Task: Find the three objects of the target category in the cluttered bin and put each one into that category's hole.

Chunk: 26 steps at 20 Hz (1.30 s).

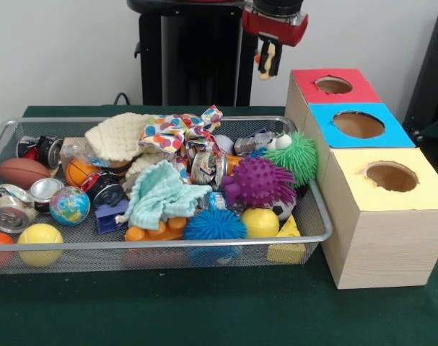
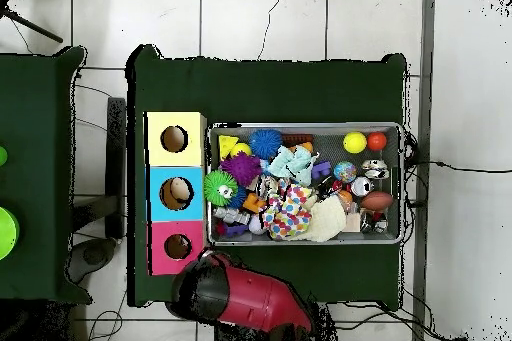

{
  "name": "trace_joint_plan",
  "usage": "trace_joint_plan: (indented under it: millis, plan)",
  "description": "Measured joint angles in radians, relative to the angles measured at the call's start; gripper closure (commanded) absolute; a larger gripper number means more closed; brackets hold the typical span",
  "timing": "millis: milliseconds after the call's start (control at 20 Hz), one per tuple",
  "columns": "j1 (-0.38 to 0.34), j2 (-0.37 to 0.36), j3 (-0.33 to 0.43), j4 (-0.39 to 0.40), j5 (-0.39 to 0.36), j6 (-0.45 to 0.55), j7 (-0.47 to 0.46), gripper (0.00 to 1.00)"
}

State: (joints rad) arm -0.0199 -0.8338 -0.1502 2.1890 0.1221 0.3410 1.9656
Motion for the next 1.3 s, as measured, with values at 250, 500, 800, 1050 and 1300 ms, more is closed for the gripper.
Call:
trace_joint_plan:
  millis: [250,500,800,1050,1300]
  plan:
    - [0.015,0.014,-0.018,-0.022,0.017,0.014,0.0,1.0]
    - [0.063,0.01,-0.063,-0.099,0.018,0.141,0.0,1.0]
    - [0.086,0.01,-0.087,-0.184,0.017,0.279,0.0,1.0]
    - [0.087,0.01,-0.096,-0.255,0.017,0.357,0.0,1.0]
    - [0.085,0.02,-0.096,-0.306,0.032,0.361,0.0,1.0]
